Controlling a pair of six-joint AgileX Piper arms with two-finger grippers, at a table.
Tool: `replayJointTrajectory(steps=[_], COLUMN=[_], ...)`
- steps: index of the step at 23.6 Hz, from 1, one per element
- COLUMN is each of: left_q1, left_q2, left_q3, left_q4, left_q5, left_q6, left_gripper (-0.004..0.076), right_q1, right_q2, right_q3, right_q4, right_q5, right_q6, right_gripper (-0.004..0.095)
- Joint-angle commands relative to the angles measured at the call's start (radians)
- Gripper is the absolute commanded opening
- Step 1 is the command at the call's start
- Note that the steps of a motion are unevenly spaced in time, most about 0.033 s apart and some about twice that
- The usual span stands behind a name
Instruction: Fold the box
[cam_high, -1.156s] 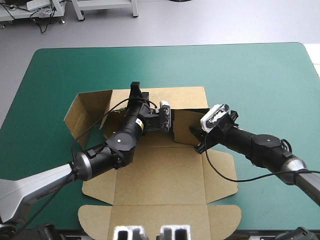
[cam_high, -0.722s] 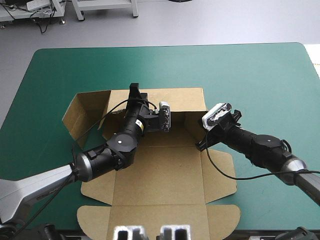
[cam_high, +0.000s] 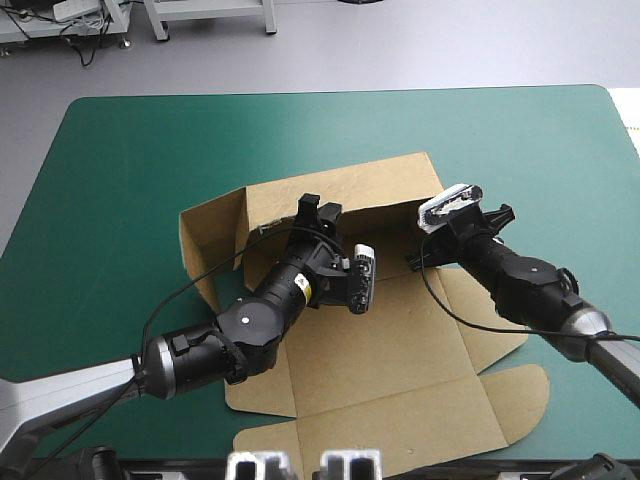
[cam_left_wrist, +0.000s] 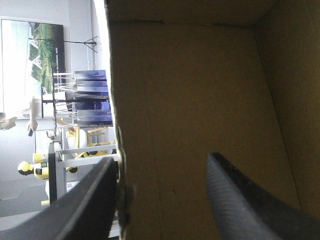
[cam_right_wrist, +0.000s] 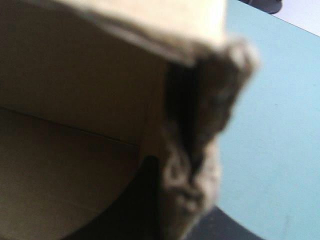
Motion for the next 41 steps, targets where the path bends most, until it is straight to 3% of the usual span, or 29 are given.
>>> replayJointTrajectory(steps=[1, 8, 11, 14, 17, 18, 21, 23, 28, 32, 35, 41], left_q1=[-0.010, -0.035, -0.086, -0.141, -0.114, -0.074, 0.012, 0.143, 0.515, 0.755, 0.827, 0.890], left_q2=[-0.039, -0.052, -0.079, -0.109, -0.118, -0.118, -0.118, -0.118, -0.124, -0.126, -0.126, -0.126], left_q3=[-0.026, -0.026, -0.026, -0.026, -0.086, -0.137, -0.242, -0.354, -0.436, -0.436, -0.436, -0.434], left_q4=[0.047, 0.047, 0.047, 0.040, -0.207, -0.337, -0.382, -0.490, -0.910, -1.129, -1.173, -1.178], left_q5=[0.033, 0.065, 0.066, 0.069, 0.065, 0.064, 0.063, 0.067, 0.103, 0.124, 0.147, 0.186], left_q6=[-0.008, -0.032, -0.032, -0.056, -0.020, 0.044, 0.059, 0.079, 0.324, 0.384, 0.440, 0.451], left_gripper=[0.0395, 0.0344, 0.0227, 0.0001, 0.0018, 0.0018, 0.0018, 0.0018, 0.0017, 0.0017, 0.0017, 0.0015], right_q1=[-0.001, -0.001, -0.001, -0.003, -0.003, -0.003, -0.003, -0.003, -0.016, -0.104, -0.135, -0.198], right_q2=[-0.023, -0.023, -0.023, -0.023, -0.023, -0.023, -0.023, -0.023, -0.023, 0.026, 0.079, 0.174], right_q3=[-0.037, -0.037, -0.037, -0.037, -0.037, -0.037, -0.035, -0.035, -0.035, -0.035, -0.051, -0.252], right_q4=[0.067, 0.067, 0.066, 0.066, 0.066, 0.066, 0.066, 0.064, 0.060, 0.053, -0.118, -0.774], right_q5=[-0.065, -0.080, -0.095, -0.113, -0.111, -0.106, -0.049, 0.066, 0.072, 0.290, 0.430, 0.698], right_q6=[-0.038, -0.029, -0.026, -0.026, -0.029, -0.029, -0.038, -0.051, -0.082, -0.069, 0.032, 0.587], right_gripper=[-0.0025, -0.0024, -0.0024, -0.0025, -0.0025, -0.0024, -0.0025, -0.0025, -0.0025, -0.0025, -0.0025, -0.0024])
